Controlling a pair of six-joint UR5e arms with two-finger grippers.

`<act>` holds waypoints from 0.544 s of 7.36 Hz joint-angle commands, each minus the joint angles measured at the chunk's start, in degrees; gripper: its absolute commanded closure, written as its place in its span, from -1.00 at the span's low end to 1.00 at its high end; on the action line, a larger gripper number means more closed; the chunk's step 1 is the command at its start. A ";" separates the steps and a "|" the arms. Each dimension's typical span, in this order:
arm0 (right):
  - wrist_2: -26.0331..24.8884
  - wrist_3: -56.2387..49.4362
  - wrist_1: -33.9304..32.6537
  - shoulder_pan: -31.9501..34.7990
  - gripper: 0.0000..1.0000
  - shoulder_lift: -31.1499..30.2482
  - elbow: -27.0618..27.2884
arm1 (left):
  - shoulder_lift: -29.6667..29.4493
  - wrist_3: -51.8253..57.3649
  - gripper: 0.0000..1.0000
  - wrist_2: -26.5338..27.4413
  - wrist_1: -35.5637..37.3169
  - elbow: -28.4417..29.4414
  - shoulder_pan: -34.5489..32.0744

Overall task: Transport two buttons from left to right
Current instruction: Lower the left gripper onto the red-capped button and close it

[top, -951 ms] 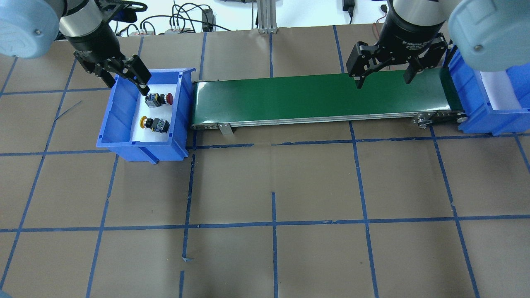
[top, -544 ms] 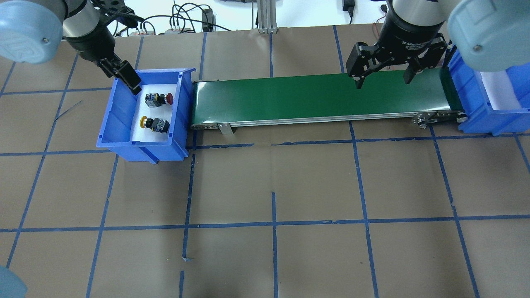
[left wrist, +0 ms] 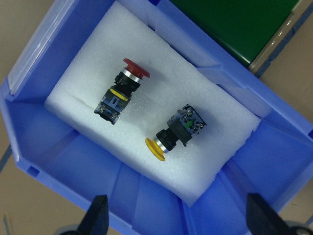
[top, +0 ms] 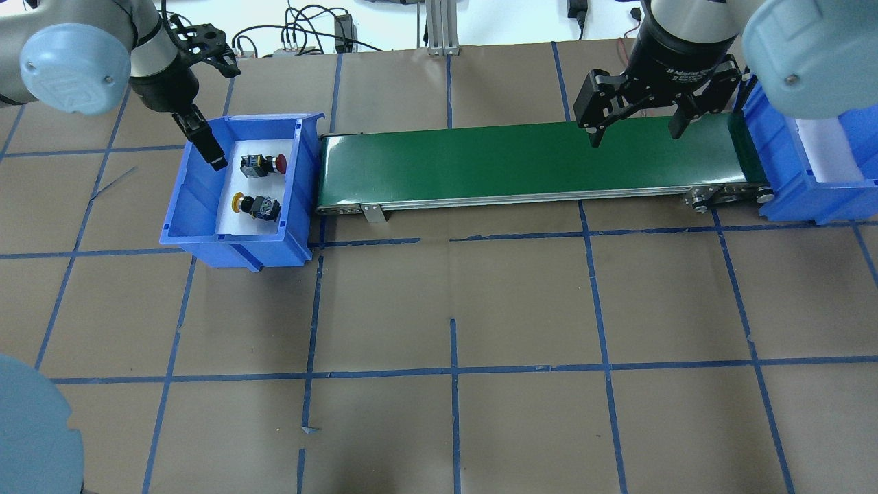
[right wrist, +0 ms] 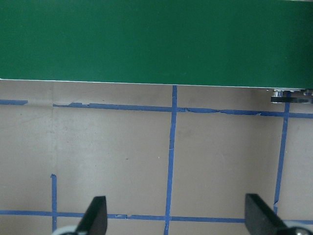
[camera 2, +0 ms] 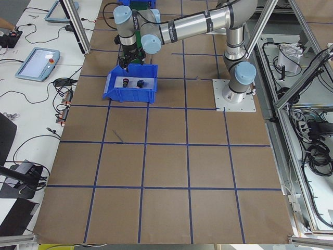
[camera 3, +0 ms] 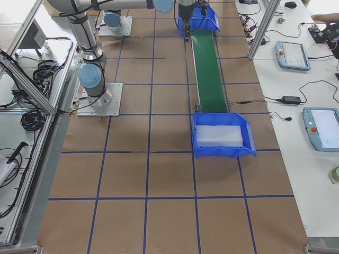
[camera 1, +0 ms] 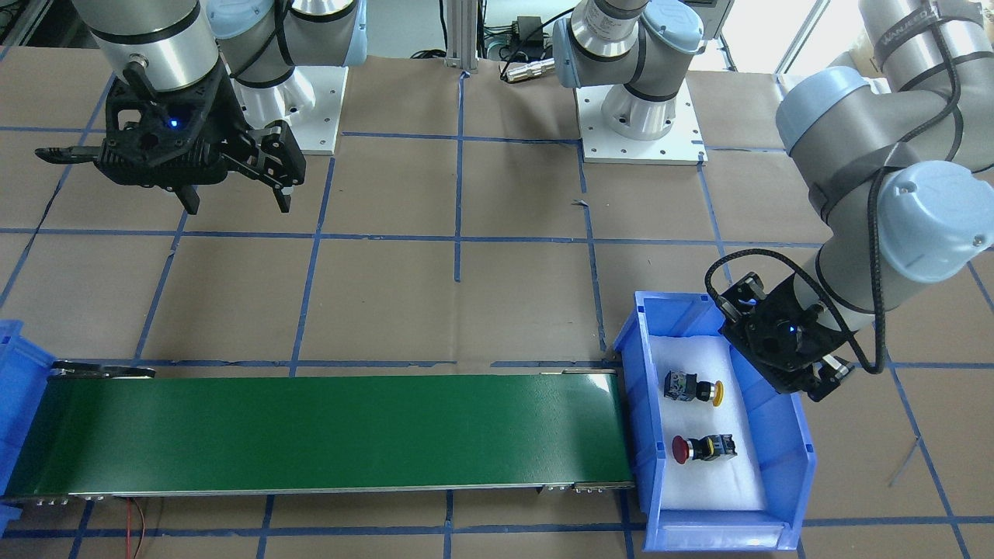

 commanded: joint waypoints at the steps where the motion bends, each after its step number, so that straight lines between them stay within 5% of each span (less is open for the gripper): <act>1: -0.01 0.00 -0.02 0.00 -1.00 -0.04 0.04 | -4.70 9.29 -1.00 -0.02 8.20 0.79 0.09; 4: -0.01 0.00 -0.02 0.17 -1.00 -0.04 0.04 | -10.50 9.49 -1.00 -0.89 16.89 0.80 -0.43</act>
